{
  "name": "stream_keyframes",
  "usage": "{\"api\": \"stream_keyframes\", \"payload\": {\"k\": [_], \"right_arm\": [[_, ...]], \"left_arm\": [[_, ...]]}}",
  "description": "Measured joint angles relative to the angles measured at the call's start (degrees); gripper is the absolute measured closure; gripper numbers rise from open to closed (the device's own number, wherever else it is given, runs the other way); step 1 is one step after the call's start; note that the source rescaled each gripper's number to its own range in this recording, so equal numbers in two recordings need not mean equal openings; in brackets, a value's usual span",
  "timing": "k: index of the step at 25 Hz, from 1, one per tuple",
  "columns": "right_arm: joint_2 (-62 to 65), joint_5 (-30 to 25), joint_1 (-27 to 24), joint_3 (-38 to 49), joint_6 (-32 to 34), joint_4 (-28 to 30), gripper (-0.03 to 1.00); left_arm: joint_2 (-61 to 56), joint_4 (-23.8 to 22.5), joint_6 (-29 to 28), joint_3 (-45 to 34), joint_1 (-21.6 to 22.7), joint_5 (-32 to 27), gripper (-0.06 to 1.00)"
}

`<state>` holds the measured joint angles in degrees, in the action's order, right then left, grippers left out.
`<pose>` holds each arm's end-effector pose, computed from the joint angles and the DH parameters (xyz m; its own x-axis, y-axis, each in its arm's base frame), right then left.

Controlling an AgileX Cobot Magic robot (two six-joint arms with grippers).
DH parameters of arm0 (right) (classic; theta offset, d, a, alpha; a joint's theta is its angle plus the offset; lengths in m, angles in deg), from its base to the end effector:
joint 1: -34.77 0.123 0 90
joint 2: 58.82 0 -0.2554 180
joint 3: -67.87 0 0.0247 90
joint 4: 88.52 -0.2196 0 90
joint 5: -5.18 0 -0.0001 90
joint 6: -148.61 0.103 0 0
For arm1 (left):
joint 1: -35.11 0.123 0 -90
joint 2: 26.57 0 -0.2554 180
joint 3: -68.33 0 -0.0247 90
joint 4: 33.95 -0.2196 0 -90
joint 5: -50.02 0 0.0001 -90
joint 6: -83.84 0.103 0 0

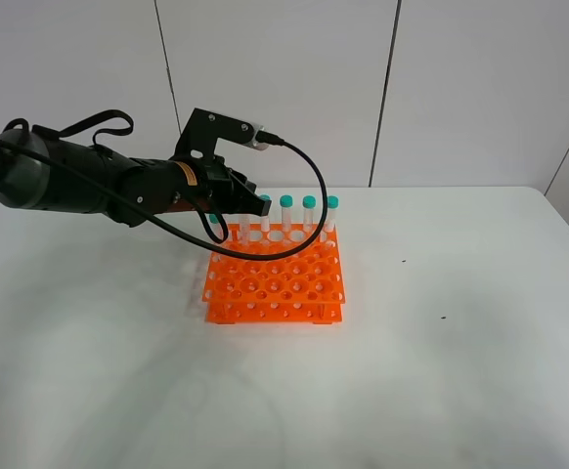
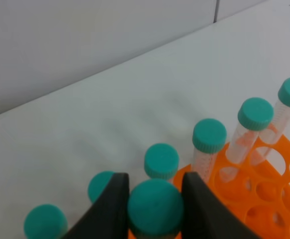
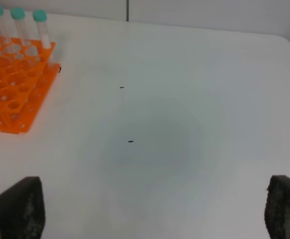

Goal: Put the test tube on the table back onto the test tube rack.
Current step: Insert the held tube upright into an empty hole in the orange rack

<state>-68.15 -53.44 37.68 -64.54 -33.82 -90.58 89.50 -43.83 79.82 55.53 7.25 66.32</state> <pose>0.0112 0.0037 0.2605 -0.4283 -0.0455 -0.9025 -0.0886 0.9960 -0.0082 0.3456 -0.1883 0.1939 -0.2928 0.2625 -0.9194 0.5364 0.8411 0.0693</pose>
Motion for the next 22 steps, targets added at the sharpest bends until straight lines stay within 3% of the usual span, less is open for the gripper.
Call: {"api": "stream_keyframes", "payload": {"k": [22], "right_arm": [[0.00,0.00,0.00,0.00,0.00,0.00,-0.01]], "left_arm": [[0.17,-1.28,2.57,0.00,0.00,0.36,0.94]]}}
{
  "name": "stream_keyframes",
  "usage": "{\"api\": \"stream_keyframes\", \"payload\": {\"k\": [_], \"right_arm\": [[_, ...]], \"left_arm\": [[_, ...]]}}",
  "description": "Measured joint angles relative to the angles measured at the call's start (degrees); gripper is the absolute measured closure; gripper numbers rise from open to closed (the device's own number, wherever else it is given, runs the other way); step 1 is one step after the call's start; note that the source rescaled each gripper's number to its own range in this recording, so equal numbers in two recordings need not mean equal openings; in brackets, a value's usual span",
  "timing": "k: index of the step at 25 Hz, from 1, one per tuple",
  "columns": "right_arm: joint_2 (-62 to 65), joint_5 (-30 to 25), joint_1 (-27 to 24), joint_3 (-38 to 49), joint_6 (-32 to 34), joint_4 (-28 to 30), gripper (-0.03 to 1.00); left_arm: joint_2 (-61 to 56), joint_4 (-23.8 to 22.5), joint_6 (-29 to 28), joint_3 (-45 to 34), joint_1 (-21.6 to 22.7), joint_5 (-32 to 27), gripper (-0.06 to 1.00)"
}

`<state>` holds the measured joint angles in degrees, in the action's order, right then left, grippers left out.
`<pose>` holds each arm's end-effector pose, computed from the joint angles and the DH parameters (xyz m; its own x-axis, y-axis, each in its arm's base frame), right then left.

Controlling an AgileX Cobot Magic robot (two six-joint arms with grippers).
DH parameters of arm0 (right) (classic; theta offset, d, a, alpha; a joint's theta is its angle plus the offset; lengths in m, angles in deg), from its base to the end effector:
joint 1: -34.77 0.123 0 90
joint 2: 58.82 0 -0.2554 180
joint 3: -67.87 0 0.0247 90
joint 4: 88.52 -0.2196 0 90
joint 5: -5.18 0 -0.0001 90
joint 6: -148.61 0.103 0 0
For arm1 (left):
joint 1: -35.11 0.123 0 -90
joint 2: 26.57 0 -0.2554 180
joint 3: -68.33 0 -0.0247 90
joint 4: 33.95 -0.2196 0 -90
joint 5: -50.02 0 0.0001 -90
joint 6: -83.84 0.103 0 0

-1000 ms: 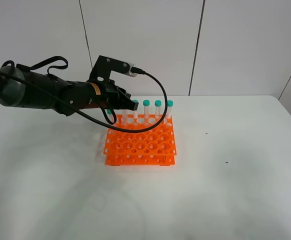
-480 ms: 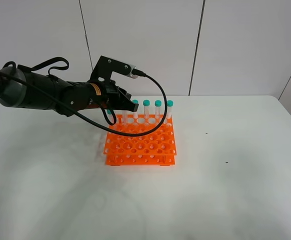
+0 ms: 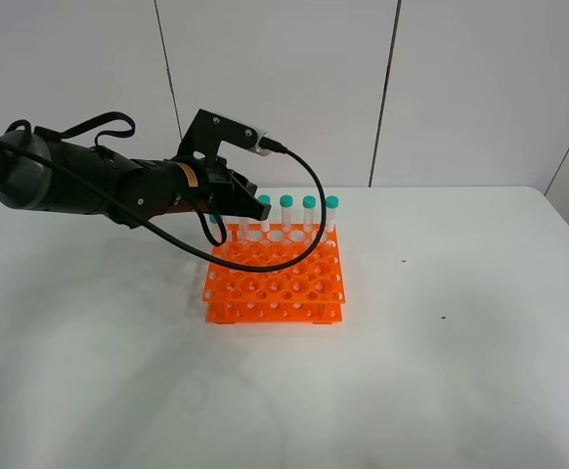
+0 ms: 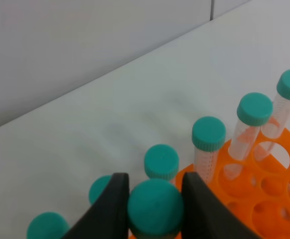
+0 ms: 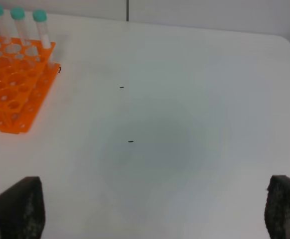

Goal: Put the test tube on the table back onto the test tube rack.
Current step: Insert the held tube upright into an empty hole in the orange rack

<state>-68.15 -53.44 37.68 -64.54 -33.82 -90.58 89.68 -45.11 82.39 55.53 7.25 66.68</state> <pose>0.0112 0.0037 0.2605 -0.4283 -0.0455 -0.9025 -0.0886 0.9960 -0.0082 0.3456 -0.1891 0.1931 -0.2543 0.3160 -0.9141 0.5600 0.8187 0.1272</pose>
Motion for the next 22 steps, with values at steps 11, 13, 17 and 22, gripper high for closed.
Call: {"api": "stream_keyframes", "payload": {"k": [11,13,17,22], "right_arm": [[0.00,0.00,0.00,0.00,0.00,0.00,-0.01],[0.00,0.00,0.00,0.00,0.00,0.00,-0.01],[0.00,0.00,0.00,0.00,0.00,0.00,-0.01],[0.00,0.00,0.00,0.00,0.00,0.00,-0.01]], "left_arm": [[0.00,-0.15,1.12,-0.24,0.00,0.32,0.94],[0.00,-0.15,1.12,-1.39,0.00,1.51,0.94],[0.00,0.63,1.44,-2.89,0.00,4.54,0.94],[0.12,0.75,1.44,-2.89,0.00,6.94,0.94]]}}
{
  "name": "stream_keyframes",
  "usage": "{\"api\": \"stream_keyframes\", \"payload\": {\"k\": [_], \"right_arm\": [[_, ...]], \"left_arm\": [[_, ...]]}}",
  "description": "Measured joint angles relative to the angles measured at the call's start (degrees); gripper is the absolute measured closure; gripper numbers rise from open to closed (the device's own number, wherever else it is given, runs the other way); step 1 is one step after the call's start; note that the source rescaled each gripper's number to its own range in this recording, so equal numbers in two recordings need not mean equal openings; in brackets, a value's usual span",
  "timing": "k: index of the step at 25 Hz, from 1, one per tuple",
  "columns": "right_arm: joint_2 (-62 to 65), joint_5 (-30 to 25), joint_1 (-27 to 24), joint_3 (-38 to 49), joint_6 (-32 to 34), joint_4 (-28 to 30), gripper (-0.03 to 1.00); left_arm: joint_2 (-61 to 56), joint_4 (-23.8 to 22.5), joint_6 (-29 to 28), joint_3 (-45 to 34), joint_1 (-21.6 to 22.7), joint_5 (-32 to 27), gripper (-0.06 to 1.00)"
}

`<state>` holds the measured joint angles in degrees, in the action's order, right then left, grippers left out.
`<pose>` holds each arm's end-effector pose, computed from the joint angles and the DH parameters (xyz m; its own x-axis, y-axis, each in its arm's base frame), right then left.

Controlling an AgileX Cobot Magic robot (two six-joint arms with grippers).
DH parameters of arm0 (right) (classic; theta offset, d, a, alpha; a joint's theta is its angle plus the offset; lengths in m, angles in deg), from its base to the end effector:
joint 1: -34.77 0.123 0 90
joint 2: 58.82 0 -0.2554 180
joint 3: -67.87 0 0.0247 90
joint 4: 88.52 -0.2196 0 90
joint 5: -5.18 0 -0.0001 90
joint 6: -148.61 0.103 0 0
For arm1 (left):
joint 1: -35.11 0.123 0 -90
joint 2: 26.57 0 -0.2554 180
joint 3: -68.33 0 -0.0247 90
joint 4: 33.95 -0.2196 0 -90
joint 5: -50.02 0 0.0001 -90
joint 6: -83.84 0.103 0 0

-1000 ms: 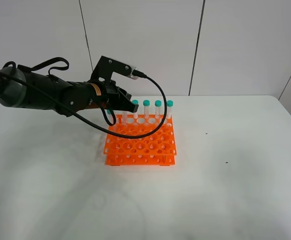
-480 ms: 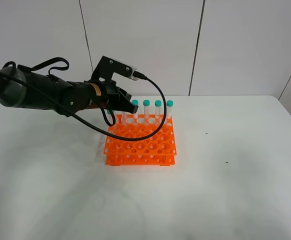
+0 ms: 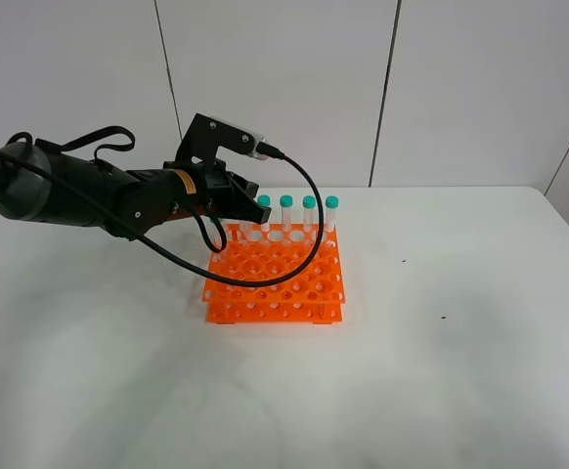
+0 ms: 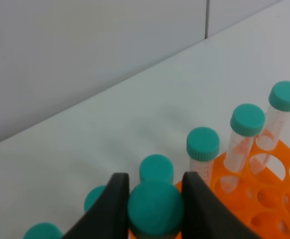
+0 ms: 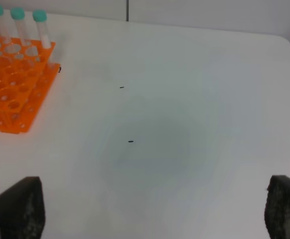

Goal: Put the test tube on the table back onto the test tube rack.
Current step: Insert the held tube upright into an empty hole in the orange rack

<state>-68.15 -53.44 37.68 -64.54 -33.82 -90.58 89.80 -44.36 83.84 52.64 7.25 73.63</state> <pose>0.0112 0.0037 0.2605 -0.4283 -0.0455 -0.9025 -0.0886 0.9960 -0.0082 0.3415 -0.1889 0.1899 -0.1935 0.2895 -0.9374 0.5666 0.8130 0.1342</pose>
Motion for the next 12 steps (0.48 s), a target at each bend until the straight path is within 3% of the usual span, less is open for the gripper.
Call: {"api": "stream_keyframes", "payload": {"k": [12], "right_arm": [[0.00,0.00,0.00,0.00,0.00,0.00,-0.01]], "left_arm": [[1.17,0.15,0.00,-0.11,0.00,-0.09,0.94]]}}
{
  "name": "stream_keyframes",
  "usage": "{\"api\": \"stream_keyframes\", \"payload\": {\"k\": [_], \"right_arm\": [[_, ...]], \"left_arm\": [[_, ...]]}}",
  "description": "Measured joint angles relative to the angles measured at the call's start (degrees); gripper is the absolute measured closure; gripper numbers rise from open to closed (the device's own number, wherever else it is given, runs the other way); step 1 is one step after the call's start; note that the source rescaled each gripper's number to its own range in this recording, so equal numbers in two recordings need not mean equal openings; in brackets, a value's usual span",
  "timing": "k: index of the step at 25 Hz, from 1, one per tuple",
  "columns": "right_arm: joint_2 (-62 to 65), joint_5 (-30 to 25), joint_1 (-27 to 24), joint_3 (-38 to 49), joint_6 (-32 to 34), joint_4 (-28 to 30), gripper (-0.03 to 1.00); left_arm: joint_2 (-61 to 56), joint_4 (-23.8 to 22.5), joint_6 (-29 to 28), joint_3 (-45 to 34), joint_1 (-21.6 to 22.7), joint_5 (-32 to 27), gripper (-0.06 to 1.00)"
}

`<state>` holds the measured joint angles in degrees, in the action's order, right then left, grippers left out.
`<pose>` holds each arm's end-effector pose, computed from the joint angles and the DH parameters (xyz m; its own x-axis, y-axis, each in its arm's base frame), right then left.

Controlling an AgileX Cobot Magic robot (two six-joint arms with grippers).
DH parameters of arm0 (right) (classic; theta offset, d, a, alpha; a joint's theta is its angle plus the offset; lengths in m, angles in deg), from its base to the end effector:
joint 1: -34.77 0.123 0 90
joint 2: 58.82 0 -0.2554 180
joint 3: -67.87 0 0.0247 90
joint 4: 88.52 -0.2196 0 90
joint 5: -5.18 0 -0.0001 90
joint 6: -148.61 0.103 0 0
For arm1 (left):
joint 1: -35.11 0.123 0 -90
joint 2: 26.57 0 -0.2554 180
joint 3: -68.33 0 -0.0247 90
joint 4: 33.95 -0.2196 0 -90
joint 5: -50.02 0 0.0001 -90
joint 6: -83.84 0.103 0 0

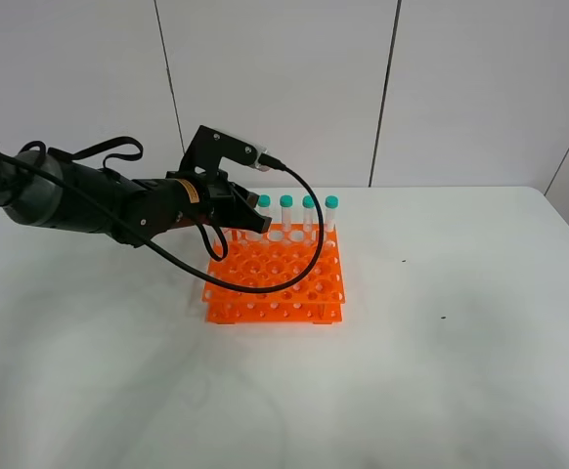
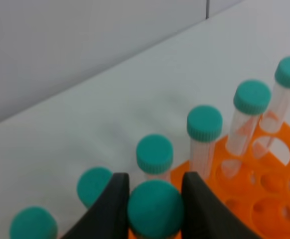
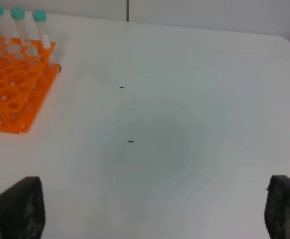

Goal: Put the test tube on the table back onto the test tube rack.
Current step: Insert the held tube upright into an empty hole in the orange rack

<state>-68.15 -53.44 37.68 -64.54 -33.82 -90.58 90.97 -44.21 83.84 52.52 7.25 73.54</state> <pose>0.0112 0.0037 0.2605 -0.4283 -0.0455 -0.9025 -0.0886 0.9960 -0.0082 0.3424 -0.1892 0.1812 -0.2147 0.2982 -0.9300 0.5679 0.8128 0.1295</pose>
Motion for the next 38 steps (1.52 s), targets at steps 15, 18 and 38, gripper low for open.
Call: {"api": "stream_keyframes", "payload": {"k": [15,18,38], "right_arm": [[0.00,0.00,0.00,0.00,0.00,0.00,-0.01],[0.00,0.00,0.00,0.00,0.00,0.00,-0.01],[0.00,0.00,0.00,0.00,0.00,0.00,-0.01]], "left_arm": [[-2.92,-0.92,0.00,0.00,0.00,-6.35,0.94],[-1.84,-0.92,0.00,0.00,0.00,-5.93,0.94],[4.53,-1.04,0.00,0.00,0.02,0.26,0.94]]}}
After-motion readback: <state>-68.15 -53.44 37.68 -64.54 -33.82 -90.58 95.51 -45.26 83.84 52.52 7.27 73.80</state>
